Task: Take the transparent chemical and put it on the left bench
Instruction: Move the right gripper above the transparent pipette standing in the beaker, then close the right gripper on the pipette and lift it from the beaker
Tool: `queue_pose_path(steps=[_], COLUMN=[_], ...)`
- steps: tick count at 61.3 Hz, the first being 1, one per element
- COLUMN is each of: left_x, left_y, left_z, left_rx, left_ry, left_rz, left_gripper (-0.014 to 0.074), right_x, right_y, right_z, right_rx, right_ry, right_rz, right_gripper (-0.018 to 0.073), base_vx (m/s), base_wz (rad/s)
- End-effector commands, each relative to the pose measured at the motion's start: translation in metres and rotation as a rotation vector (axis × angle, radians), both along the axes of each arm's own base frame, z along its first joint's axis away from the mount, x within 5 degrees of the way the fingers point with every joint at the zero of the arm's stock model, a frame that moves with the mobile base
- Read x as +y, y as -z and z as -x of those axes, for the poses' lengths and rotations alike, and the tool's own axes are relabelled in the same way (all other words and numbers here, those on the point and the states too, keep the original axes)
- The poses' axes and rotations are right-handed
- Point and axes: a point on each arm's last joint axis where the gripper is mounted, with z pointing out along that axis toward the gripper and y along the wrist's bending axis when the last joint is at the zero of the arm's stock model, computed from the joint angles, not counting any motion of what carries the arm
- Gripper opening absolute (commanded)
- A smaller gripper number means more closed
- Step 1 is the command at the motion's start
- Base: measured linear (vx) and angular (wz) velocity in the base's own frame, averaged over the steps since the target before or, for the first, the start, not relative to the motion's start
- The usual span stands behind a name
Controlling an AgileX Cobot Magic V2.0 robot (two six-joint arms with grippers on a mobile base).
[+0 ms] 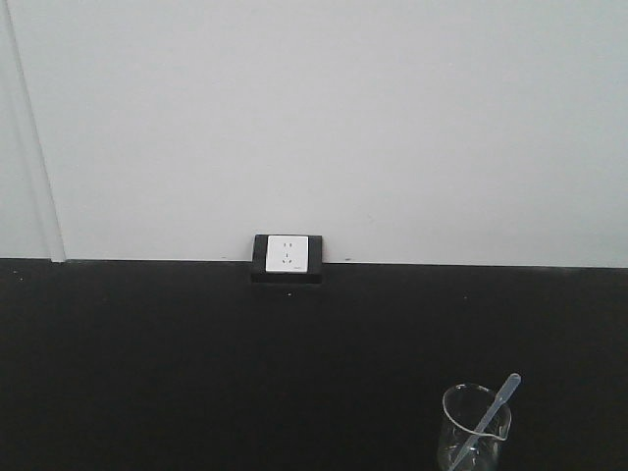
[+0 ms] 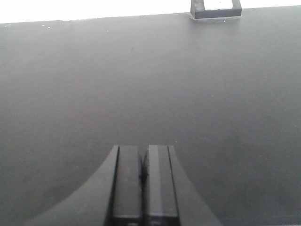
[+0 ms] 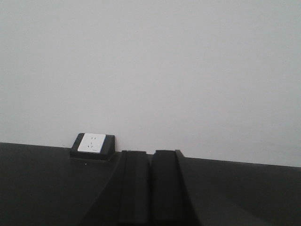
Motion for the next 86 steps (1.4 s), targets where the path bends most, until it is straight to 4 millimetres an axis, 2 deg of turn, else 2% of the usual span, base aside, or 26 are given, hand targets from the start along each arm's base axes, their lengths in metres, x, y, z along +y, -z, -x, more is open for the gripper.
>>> queue_pose_path(steps=[1,8,15,26,34,41,58,64,73,81,86], left_x=[0.000,0.000,0.000,0.000,0.000,0.000,0.000,0.000,0.000,0.000,0.000], left_y=[-0.003,-0.003,-0.003,-0.003,-0.003,-0.003,-0.003,-0.003,-0.003,-0.003,-0.003], left_z=[0.001,0.001,0.001,0.001,0.001,0.001,0.001,0.001,0.001,0.001,0.001], left_rx=[-0.081,-0.081,-0.081,-0.081,-0.081,-0.081,-0.081,-0.081,-0.081,-0.081,-0.081], left_ry=[0.001,0.001,0.001,0.001,0.001,0.001,0.001,0.001,0.001,0.001,0.001], left_rz=[0.014,0.014,0.014,0.014,0.014,0.014,0.014,0.014,0.014,0.014,0.014], left_gripper=[-0.0003,-0.0003,-0.0003,-0.0003,-0.0003,-0.0003,-0.0003,-0.0003,-0.0003,-0.0003,-0.0003], right_x=[0.004,0.008,0.011,0.013,0.014,0.014,0.014,0.014,0.013,0.011,0.009], right_y=[-0.036,-0.048,-0.046,-0.036,-0.031,-0.031,-0.033,-0.035,-0.035,-0.031,-0.021], right_z=[-0.028,-0.058,-0.079,-0.097,-0.103,-0.103,-0.103,-0.103,-0.106,-0.125,-0.141], right_rx=[-0.072,-0.048,-0.002,0.021,0.048,0.049,0.026,0.012,-0.003,-0.064,-0.081], right_ry=[0.006,0.001,-0.001,-0.004,-0.005,-0.005,-0.004,-0.005,-0.006,0.024,0.050], right_rz=[0.033,0.029,0.033,0.037,0.040,0.043,0.037,0.027,-0.058,-0.209,-0.297], right_gripper=[-0.0008,-0.0008,-0.0004,0.0020,0.0090,0.0200,0.0644,0.0729,0.0726,0.0702,0.0676], base_vx=[0.00,0.00,0.00,0.00,0.00,0.00,0.00,0.00,0.00,0.00,0.00], base_wz=[0.00,0.00,0.00,0.00,0.00,0.00,0.00,0.00,0.00,0.00,0.00])
